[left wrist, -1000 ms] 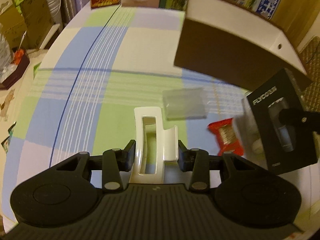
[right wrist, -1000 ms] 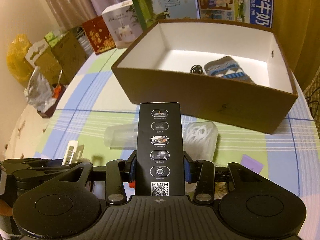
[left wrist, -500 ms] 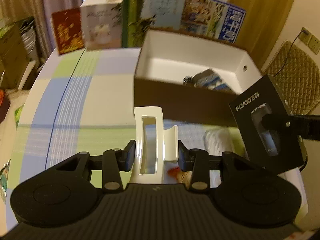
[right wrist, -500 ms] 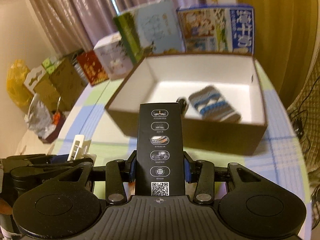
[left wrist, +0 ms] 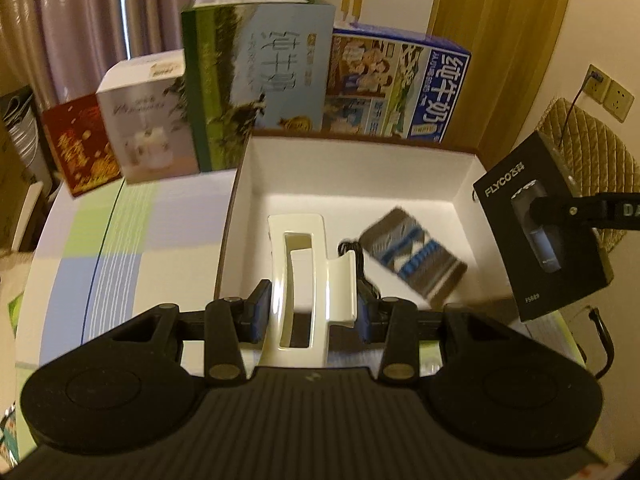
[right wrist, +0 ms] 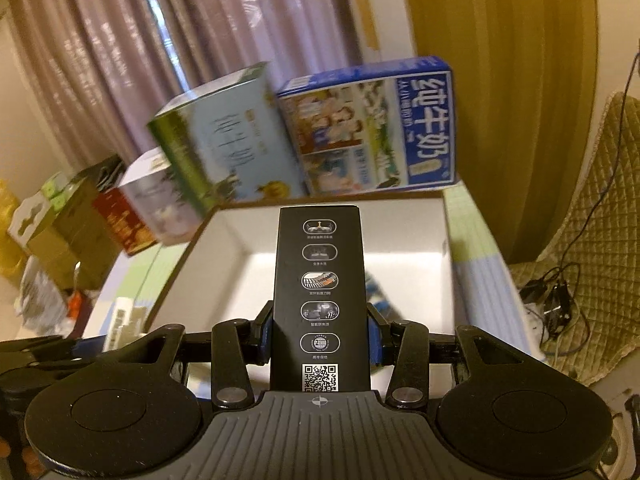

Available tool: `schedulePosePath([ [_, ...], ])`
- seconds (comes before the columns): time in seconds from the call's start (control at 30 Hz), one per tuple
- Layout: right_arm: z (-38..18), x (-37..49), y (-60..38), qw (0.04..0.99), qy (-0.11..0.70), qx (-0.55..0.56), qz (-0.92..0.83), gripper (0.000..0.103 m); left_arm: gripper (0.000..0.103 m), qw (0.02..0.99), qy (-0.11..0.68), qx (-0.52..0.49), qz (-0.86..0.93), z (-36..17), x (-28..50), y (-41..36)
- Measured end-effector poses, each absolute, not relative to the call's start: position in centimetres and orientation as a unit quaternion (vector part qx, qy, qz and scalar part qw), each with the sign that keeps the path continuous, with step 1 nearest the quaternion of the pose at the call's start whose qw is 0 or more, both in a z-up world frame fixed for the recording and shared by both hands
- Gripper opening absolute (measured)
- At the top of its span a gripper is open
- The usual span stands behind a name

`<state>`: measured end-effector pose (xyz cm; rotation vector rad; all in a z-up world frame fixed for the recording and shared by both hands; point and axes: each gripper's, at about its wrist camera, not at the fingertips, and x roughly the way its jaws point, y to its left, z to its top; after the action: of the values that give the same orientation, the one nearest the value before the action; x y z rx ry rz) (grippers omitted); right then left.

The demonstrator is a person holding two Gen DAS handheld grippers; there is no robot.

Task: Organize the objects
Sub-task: 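Carry the FLYCO box in the right tool while the left tool carries the white holder into the brown box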

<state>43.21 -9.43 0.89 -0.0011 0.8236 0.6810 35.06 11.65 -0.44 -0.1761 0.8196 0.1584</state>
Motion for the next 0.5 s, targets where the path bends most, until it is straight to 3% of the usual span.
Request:
schedulePosePath([
  [0.5, -5.5, 54.0, -7.3, 0.868, 0.431, -0.046, 0.242, 0.040, 0.036, 0.895, 0.436, -0.058, 0.072, -3.6, 44.8, 13.1],
])
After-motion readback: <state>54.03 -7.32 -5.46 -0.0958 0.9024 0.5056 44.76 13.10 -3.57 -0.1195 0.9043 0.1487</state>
